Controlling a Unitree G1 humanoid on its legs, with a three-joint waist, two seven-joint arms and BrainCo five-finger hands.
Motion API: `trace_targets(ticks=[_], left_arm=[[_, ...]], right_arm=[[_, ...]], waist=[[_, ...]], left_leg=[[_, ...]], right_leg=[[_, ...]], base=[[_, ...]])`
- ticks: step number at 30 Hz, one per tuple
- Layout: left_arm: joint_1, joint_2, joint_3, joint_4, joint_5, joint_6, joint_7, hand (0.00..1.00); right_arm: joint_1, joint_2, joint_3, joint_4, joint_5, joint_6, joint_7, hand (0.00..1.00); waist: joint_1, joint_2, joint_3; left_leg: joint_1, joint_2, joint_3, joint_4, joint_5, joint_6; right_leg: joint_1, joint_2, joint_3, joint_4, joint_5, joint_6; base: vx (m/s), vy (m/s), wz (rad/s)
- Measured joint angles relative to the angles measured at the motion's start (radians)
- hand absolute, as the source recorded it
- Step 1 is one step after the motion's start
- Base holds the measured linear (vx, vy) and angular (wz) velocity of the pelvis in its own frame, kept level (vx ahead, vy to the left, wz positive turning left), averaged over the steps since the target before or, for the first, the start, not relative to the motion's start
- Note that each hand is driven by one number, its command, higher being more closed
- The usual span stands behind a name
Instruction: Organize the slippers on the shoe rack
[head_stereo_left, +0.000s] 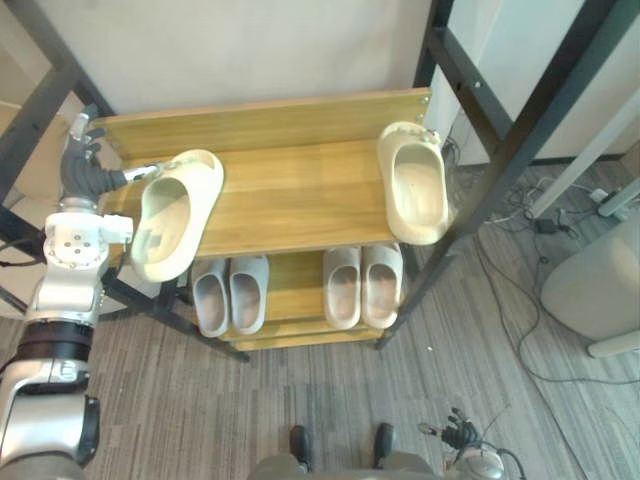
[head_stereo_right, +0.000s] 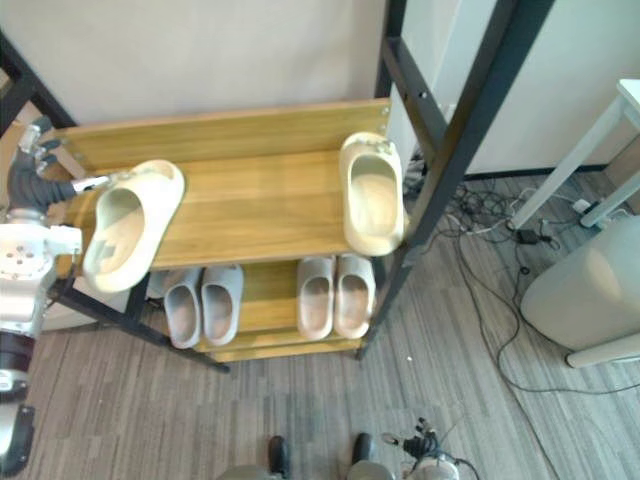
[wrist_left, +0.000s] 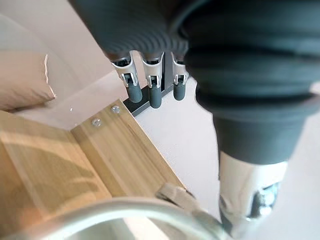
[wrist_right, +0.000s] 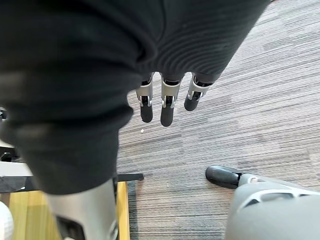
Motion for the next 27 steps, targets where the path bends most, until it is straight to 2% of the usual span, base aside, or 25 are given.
trace_targets(ticks=[10,23,27], left_arm=[[-0.024,0.03,-0.003,0.058,0.093,0.001,-0.002,0.0],[-0.019,0.031,-0.003,0.068,0.095,0.001,-0.002,0.0],[0.012,0.031,-0.002,0.066,0.113,0.001,-0.003,0.0]], right_arm=[[0.011,0.007,0.0,-0.03,0.0,-0.001,-0.003,0.0],[0.014,0.007,0.0,-0.027,-0.001,-0.002,-0.003,0.0],[0.007,0.006,0.001,-0.026,-0.002,-0.002,-0.001,0.0]], waist=[[0.0,0.01,0.007],[-0.003,0.012,0.008],[0.005,0.013,0.008]], left_leg=[[-0.011,0.009,0.013,0.008,-0.001,-0.002],[0.007,0.006,-0.009,0.011,-0.001,-0.002],[0.01,0.006,-0.023,0.011,-0.001,-0.002]], right_leg=[[-0.037,0.002,0.012,0.047,-0.014,-0.007],[0.001,0.001,-0.01,0.031,-0.014,-0.007],[0.011,0.001,-0.019,0.023,-0.014,-0.007]], base=[[-0.02,0.0,-0.05],[0.0,0.0,0.04],[-0.01,0.0,0.08]])
